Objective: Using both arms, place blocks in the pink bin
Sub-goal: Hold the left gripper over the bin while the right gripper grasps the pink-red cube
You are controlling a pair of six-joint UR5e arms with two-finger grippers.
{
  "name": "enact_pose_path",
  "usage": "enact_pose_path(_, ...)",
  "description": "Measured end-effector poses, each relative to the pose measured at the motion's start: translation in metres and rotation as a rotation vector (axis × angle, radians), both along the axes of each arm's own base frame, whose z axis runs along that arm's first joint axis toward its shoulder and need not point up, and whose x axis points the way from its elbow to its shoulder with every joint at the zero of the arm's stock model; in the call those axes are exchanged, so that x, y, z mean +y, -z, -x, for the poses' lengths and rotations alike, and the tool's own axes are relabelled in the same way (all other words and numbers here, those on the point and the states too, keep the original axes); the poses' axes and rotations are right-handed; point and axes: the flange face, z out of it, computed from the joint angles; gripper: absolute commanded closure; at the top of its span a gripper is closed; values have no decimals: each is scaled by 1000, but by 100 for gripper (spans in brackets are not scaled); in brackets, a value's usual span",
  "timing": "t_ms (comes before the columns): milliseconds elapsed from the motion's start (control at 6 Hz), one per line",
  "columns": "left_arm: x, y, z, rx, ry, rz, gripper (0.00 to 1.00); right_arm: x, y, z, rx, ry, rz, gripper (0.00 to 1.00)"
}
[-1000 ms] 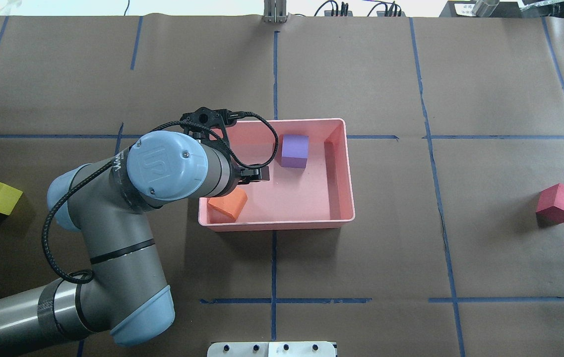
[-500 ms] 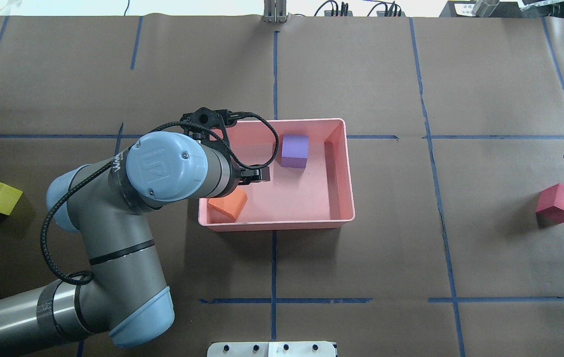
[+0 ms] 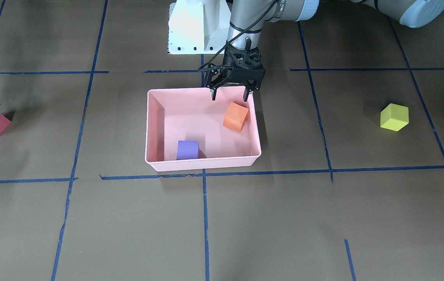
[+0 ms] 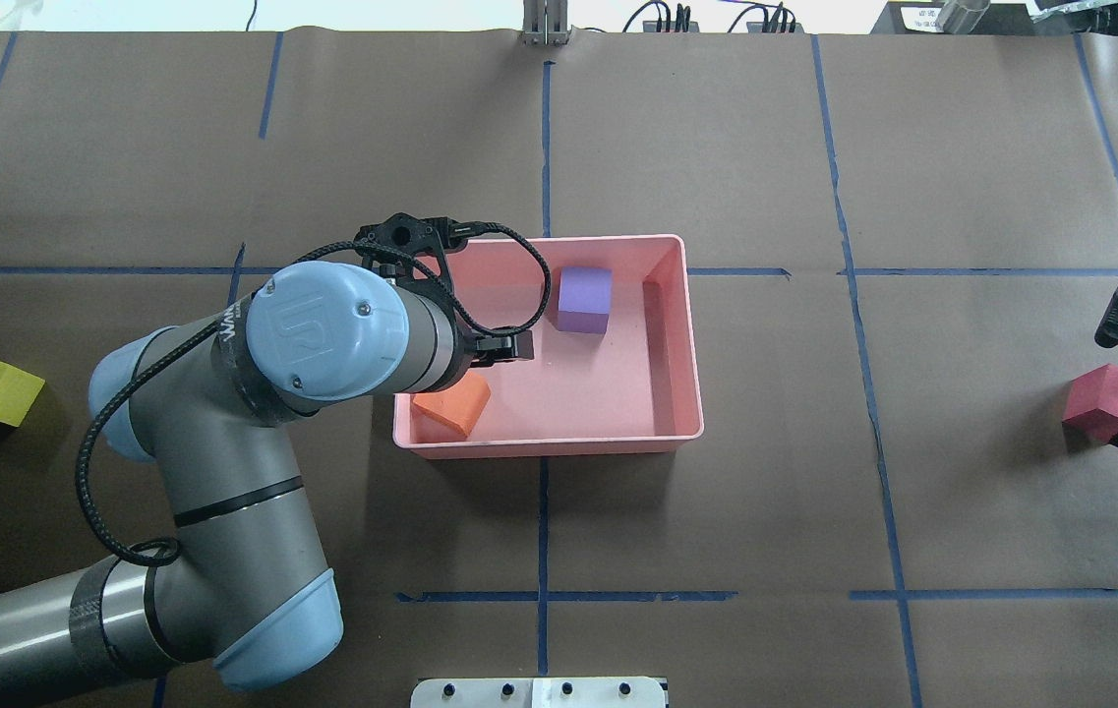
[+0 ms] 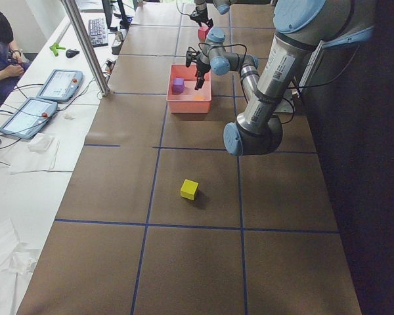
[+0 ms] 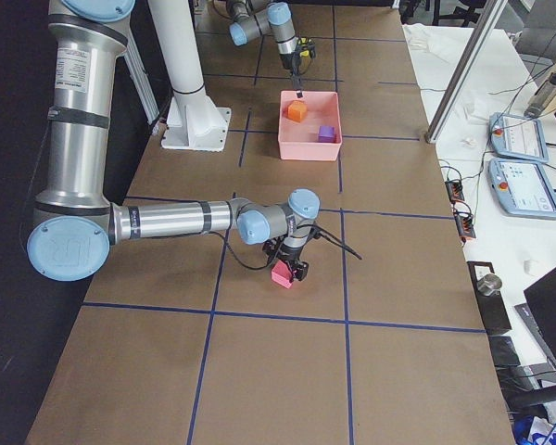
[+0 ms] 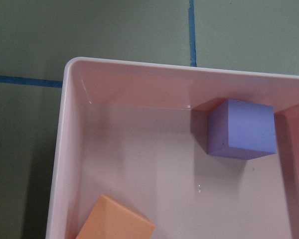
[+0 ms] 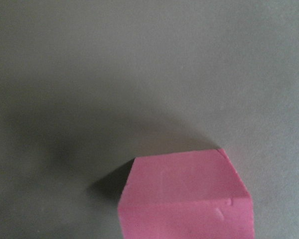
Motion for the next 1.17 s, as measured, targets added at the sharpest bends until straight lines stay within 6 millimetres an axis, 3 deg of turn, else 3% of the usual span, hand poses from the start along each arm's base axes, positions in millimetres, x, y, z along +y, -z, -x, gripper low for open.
enact_pose_path(333, 0, 0, 1, 1, 1, 0, 0, 2, -8, 7, 15, 12, 10, 47)
enact_pose_path(667, 0, 1, 2, 3, 1, -2, 0, -3, -3, 10, 20, -8, 11, 47)
enact_pose_path(833, 0, 2, 2, 4, 0, -3, 0, -12, 12, 16, 12, -58, 26, 47)
enact_pose_path(1167, -1, -1, 3, -14, -18, -21, 0, -29, 63, 31, -42, -211, 105, 46)
